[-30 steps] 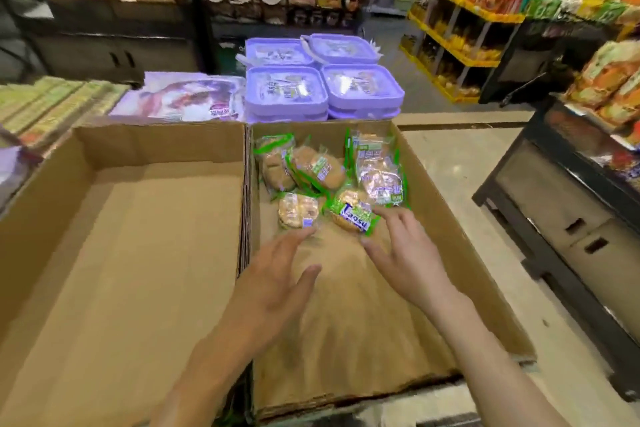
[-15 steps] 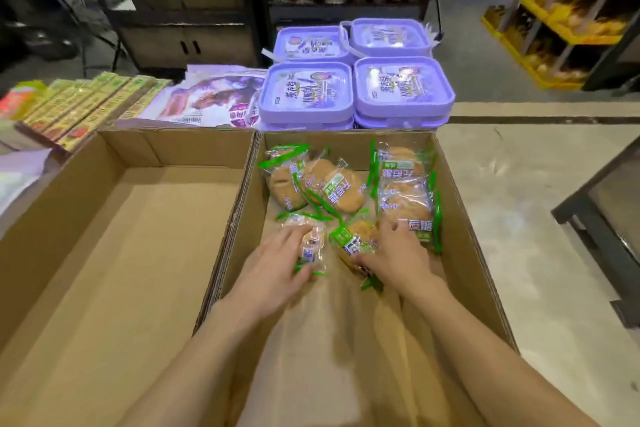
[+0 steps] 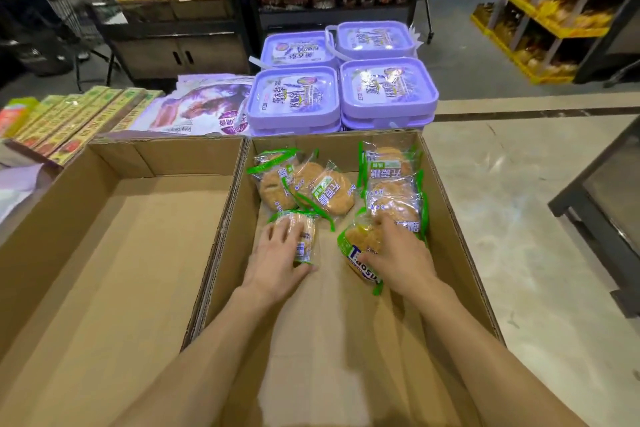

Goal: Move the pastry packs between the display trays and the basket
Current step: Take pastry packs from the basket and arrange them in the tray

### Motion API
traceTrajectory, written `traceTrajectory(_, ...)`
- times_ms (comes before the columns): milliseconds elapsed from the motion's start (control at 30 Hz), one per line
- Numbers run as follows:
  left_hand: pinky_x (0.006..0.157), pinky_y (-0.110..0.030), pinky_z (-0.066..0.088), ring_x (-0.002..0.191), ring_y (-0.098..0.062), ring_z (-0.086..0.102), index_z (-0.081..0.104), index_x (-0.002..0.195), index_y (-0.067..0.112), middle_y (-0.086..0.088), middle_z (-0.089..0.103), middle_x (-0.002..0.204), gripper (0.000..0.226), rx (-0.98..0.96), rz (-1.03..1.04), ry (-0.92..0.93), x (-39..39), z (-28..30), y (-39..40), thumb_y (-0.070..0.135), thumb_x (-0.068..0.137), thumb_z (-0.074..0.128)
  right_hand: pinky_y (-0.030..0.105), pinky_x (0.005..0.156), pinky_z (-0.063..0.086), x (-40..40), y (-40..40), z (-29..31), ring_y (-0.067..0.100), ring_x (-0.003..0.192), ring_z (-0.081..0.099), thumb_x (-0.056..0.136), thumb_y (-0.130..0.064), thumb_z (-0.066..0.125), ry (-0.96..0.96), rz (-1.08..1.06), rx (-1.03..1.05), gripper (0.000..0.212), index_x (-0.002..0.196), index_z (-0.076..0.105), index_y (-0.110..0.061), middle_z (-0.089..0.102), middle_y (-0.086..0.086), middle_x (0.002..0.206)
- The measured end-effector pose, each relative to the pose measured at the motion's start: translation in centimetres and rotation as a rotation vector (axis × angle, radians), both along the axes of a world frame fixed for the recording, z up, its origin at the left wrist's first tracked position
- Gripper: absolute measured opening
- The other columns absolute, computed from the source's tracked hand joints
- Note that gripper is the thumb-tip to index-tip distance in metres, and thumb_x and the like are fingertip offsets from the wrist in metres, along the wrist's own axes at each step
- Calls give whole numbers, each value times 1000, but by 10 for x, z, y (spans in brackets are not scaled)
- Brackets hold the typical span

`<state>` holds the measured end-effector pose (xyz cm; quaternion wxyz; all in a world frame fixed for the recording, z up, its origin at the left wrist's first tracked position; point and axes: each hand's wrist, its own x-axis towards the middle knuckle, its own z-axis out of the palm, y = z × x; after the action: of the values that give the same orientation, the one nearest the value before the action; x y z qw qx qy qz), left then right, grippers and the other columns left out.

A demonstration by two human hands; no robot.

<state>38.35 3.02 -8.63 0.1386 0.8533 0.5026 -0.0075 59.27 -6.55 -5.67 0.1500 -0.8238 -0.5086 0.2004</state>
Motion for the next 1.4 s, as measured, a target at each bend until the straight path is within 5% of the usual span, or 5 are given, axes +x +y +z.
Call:
traceTrajectory(333, 78, -40, 49, 100, -32, 63, 68, 122, 27, -5, 73, 105, 27, 176, 251, -506, -4, 27, -14, 35, 100, 55, 35, 83, 46, 2, -23, 17, 23, 112, 60, 76, -38, 83, 223, -148, 205, 57, 123, 52, -31, 65, -4, 120)
traceTrajectory(567, 46, -30, 48, 52, -17, 52, 67, 86, 16, 4, 61, 64, 23, -283, 441, -1185, -35, 53, -40, 24, 104, 55, 18, 72, 49, -17, -56, 41, -4, 71, 62, 73, -25, 90, 458, -239, 402, 55, 119, 60, -25, 63, -10, 81)
traceTrajectory(767, 36, -24, 35, 48, -15, 44, 64, 86, 8, -5, 51, 61, 28, -399, 356, -1311, -62, 72, -83, 22, 106, 49, 54, 88, 56, -78, -131, 68, 22, 79, 68, 65, -23, 96, 629, -308, 563, 63, 119, 64, -31, 63, 8, 96)
traceTrajectory(900, 36, -23, 38, 46, -10, 51, 61, 84, 14, 6, 56, 54, 34, -610, 184, -1319, -74, 96, -138, 31, 108, 44, 32, 87, 57, -137, -204, 91, 3, 90, 68, 67, -22, 92, 538, -443, 689, 61, 120, 64, -22, 71, -21, 98)
traceTrajectory(1400, 95, -43, 54, 101, -26, 73, 63, 119, 19, -2, 77, 106, 36, -1255, -549, -745, -102, 77, -385, 18, 86, 77, 35, 79, 60, -303, -533, 81, 19, 94, 73, 66, -28, 86, 403, -1215, 969, 57, 120, 66, -23, 73, 6, 108)
